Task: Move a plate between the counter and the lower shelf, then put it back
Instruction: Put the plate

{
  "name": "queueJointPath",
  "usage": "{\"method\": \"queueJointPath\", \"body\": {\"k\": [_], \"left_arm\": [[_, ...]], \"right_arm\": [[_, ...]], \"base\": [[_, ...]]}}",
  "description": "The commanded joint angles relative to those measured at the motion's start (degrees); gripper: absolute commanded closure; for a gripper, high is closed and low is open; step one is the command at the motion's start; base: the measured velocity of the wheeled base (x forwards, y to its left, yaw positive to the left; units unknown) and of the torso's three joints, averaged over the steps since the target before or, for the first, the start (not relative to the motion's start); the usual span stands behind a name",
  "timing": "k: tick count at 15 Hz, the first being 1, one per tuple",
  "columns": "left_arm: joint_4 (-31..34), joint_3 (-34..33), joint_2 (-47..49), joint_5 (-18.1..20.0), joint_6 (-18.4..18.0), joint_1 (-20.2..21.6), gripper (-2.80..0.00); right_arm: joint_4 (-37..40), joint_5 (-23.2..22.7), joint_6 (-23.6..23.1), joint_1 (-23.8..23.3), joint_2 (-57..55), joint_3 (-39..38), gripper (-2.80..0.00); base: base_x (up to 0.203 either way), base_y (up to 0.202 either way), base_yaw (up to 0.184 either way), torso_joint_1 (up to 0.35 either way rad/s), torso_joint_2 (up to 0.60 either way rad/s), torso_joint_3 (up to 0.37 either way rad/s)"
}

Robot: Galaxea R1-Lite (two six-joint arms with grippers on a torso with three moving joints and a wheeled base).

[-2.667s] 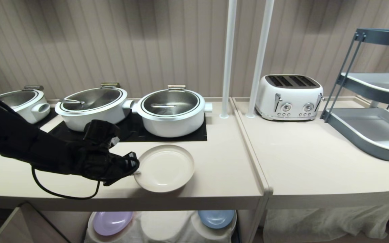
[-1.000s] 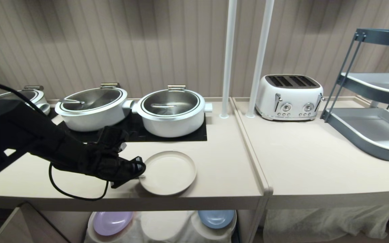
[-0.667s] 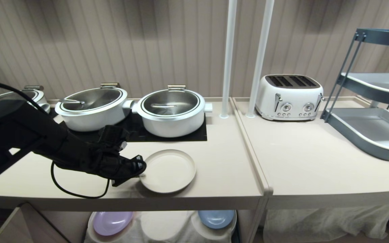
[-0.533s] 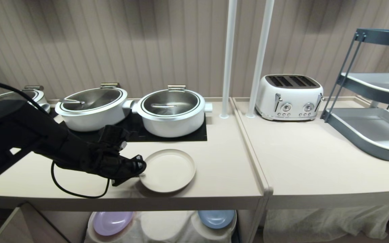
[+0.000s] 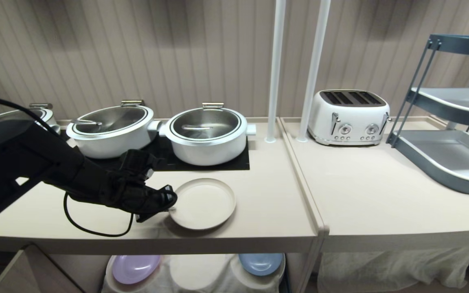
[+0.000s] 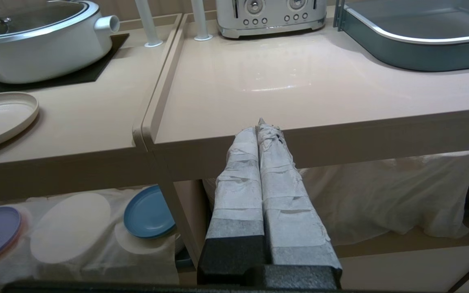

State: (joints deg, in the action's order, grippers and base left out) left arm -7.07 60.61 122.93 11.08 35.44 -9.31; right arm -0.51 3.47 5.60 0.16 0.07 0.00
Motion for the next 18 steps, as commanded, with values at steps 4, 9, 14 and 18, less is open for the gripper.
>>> {"method": "queueJointPath", "body": {"k": [4, 9, 14, 18], "left_arm": [[-0.1, 0.1, -0.1, 0.1, 0.2, 0.1, -2.80], [-0.1, 1.8, -0.5, 0.1, 0.4, 0.9, -2.80], [0.0, 1.7, -0.7, 0.0, 0.0, 0.8, -2.80], [0.0, 1.6, -0.5, -0.7, -0.3, 0.8, -2.80]], "right_arm": [[0.0, 0.0, 0.0, 0.0, -0.1, 0.0, 0.00], [0.0, 0.0, 0.0, 0.0, -0.1, 0.0, 0.00], [0.0, 0.0, 0.0, 0.0, -0.1, 0.0, 0.00], [0.0, 0.0, 0.0, 0.0, -0.1, 0.0, 0.00]], "base": [[0.000, 0.000, 0.000, 0.000, 0.00, 0.000], [0.000, 0.000, 0.000, 0.000, 0.00, 0.000], [0.000, 0.000, 0.000, 0.000, 0.00, 0.000], [0.000, 0.000, 0.000, 0.000, 0.00, 0.000]]}}
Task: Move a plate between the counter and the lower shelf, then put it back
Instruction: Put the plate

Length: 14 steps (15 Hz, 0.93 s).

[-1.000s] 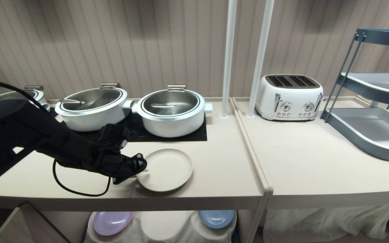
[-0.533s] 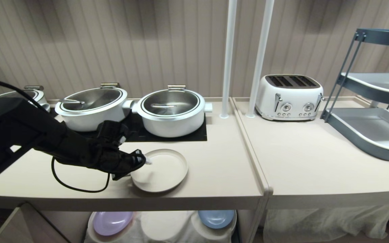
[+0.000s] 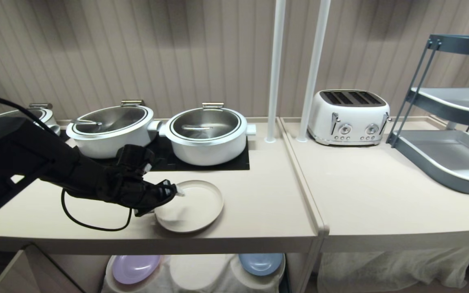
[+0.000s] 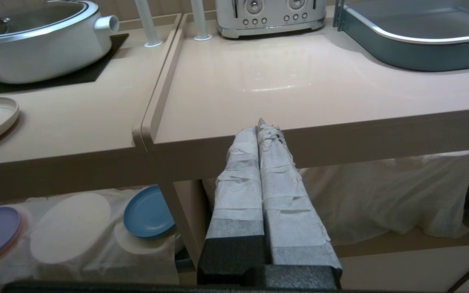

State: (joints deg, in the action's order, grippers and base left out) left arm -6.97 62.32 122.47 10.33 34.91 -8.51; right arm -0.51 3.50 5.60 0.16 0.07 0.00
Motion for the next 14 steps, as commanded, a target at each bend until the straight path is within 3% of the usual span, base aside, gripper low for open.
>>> {"method": "queueJointPath", "body": {"k": [1, 3, 12, 14], "left_arm": [[-0.1, 0.0, 0.0, -0.1, 0.1, 0.0, -2.80], [-0.1, -0.2, 0.1, -1.2, -2.2, 0.0, -2.80], [-2.9, -0.3, 0.2, -4.7, -2.8, -1.2, -2.80], [-3.0, -0.4, 0.3, -6.5, -4.4, -1.6, -2.80]], "right_arm": [[0.0, 0.0, 0.0, 0.0, -0.1, 0.0, 0.00], [0.0, 0.0, 0.0, 0.0, -0.1, 0.0, 0.00], [0.0, 0.0, 0.0, 0.0, -0.1, 0.0, 0.00], [0.0, 0.0, 0.0, 0.0, -0.1, 0.0, 0.00]], "base": [[0.000, 0.000, 0.000, 0.000, 0.00, 0.000], [0.000, 0.000, 0.000, 0.000, 0.00, 0.000], [0.000, 0.000, 0.000, 0.000, 0.00, 0.000], [0.000, 0.000, 0.000, 0.000, 0.00, 0.000]]}}
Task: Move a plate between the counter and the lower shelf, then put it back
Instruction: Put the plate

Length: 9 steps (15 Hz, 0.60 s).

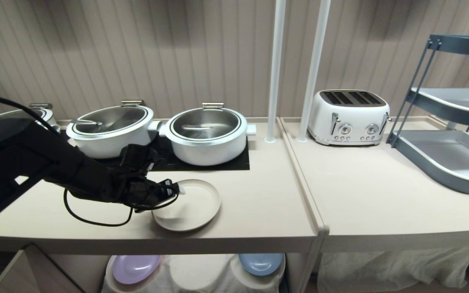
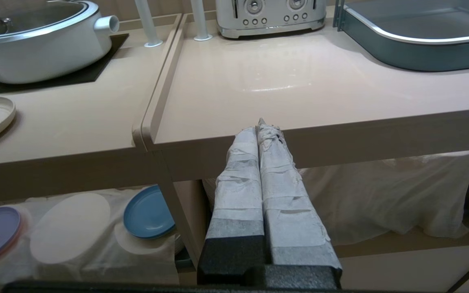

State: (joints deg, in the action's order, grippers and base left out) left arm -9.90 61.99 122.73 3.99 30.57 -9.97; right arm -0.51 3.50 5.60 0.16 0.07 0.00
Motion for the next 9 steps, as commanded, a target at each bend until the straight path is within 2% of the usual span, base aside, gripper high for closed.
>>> {"method": "queueJointPath", "body": {"k": [1, 6, 9], "left_arm": [[-0.5, 0.0, 0.1, -1.1, -0.7, -0.3, -2.80], [-7.0, -1.9, 1.5, -3.9, -4.7, -0.8, -2.80], [-9.8, -2.2, 2.7, -6.0, -5.9, -0.9, -2.80]], "right_arm": [[0.0, 0.0, 0.0, 0.0, -0.1, 0.0, 0.00], [0.0, 0.0, 0.0, 0.0, -0.1, 0.0, 0.00], [0.0, 0.0, 0.0, 0.0, -0.1, 0.0, 0.00]], "base": [[0.000, 0.000, 0.000, 0.000, 0.00, 0.000], [0.000, 0.000, 0.000, 0.000, 0.00, 0.000], [0.000, 0.000, 0.000, 0.000, 0.00, 0.000]]}}
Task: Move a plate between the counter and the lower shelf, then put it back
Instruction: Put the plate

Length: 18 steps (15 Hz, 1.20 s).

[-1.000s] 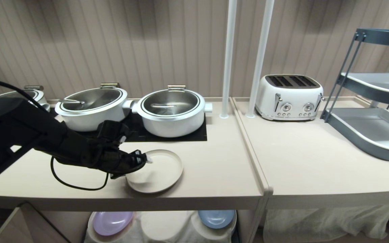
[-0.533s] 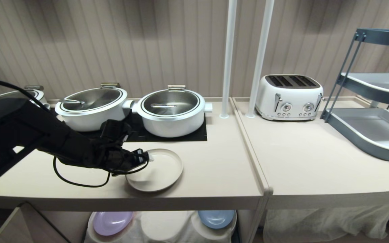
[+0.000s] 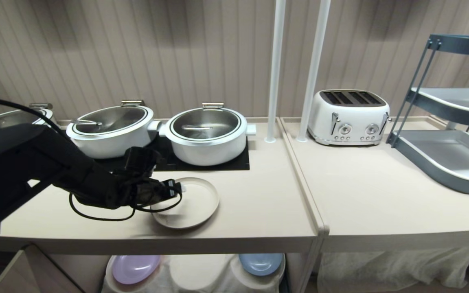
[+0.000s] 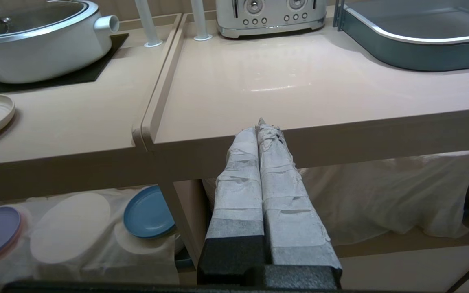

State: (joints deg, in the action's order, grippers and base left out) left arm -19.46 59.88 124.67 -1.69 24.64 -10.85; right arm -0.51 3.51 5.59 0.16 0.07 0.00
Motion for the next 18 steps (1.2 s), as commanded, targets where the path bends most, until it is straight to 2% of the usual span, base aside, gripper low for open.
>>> {"method": "queueJointPath", "body": {"k": [1, 7, 9, 12, 18], "left_arm": [[-1.4, -0.6, 1.3, -1.4, -0.7, -0.3, -2.80], [-12.7, -4.1, 2.2, -2.4, -7.9, -0.8, -2.80], [-15.7, -5.6, 2.8, -4.4, -10.0, -0.9, -2.80], [-25.1, -9.9, 4.1, -5.1, -12.3, -1.4, -2.80], [-26.8, -11.2, 2.5, -5.0, -12.4, -1.2, -2.80]], "right_arm": [[0.0, 0.0, 0.0, 0.0, -0.1, 0.0, 0.00], [0.0, 0.0, 0.0, 0.0, -0.1, 0.0, 0.00], [0.0, 0.0, 0.0, 0.0, -0.1, 0.0, 0.00], [0.0, 0.0, 0.0, 0.0, -0.1, 0.0, 0.00], [0.0, 0.0, 0.0, 0.0, -0.1, 0.0, 0.00]], "base": [[0.000, 0.000, 0.000, 0.000, 0.00, 0.000], [0.000, 0.000, 0.000, 0.000, 0.00, 0.000], [0.000, 0.000, 0.000, 0.000, 0.00, 0.000], [0.000, 0.000, 0.000, 0.000, 0.00, 0.000], [0.000, 0.000, 0.000, 0.000, 0.00, 0.000]]}}
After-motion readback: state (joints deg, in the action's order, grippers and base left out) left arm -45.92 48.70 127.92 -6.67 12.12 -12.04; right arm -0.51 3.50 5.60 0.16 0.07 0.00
